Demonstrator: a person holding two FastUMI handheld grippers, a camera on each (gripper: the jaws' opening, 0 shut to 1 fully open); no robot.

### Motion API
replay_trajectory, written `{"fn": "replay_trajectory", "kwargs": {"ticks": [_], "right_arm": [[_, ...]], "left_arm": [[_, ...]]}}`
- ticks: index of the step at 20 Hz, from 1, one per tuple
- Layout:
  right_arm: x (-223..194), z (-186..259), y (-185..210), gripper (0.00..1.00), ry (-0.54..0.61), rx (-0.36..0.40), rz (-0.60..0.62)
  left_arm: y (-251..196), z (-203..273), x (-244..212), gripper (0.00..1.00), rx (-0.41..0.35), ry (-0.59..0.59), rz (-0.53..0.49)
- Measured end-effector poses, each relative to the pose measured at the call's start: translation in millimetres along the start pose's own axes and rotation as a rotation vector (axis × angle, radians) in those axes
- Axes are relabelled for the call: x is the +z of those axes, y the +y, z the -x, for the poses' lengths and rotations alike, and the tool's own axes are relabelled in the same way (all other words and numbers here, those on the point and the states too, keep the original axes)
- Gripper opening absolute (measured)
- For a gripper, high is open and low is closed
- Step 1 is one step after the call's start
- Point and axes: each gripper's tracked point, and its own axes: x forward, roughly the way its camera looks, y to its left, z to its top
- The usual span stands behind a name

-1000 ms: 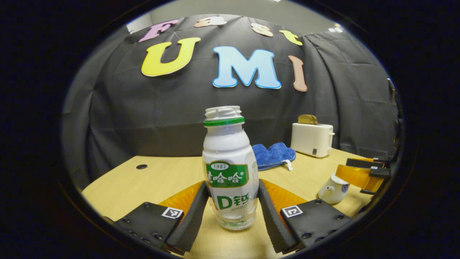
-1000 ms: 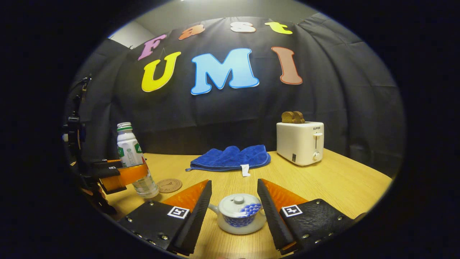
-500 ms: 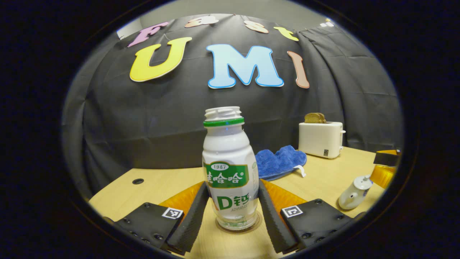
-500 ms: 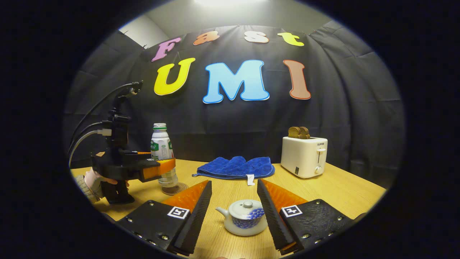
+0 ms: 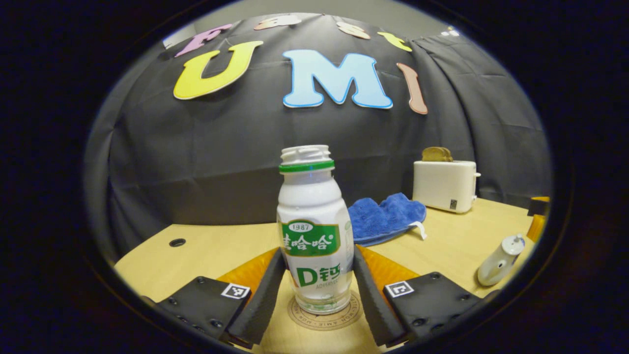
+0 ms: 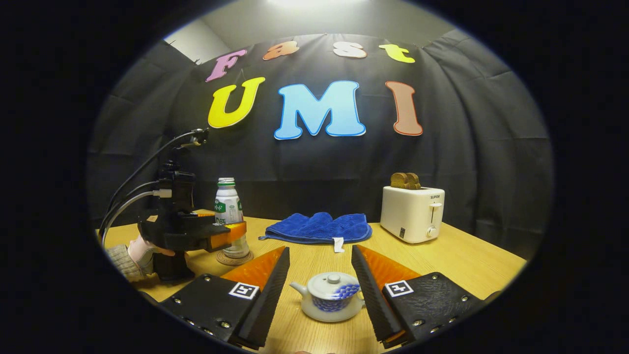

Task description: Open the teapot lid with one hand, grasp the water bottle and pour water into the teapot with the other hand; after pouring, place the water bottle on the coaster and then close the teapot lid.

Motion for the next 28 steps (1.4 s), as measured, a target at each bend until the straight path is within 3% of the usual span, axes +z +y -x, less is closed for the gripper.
{"fn": "replay_trajectory", "kwargs": {"ticks": [1,8,12,18,28], "right_arm": [[-1,-1,-1,0.78,0.002,-0.001,0.0],[-4,-2,-3,0.78,0.013,-0.012,0.007],[-3,-1,0,0.78,0.011,-0.004,-0.002],[-1,2,4,0.78,0.007,0.005,-0.038],[-11,55,16,0.78,-0.014,-0.078,-0.011]], "left_arm": [[0,1,0,0.85,0.002,0.002,0.001],[-3,7,-3,1.0,0.001,0.012,0.006],[-1,26,4,1.0,0.023,-0.02,0.014],[-4,78,11,1.0,0.049,-0.058,0.04],[-20,189,18,1.0,0.15,-0.143,0.029]]}}
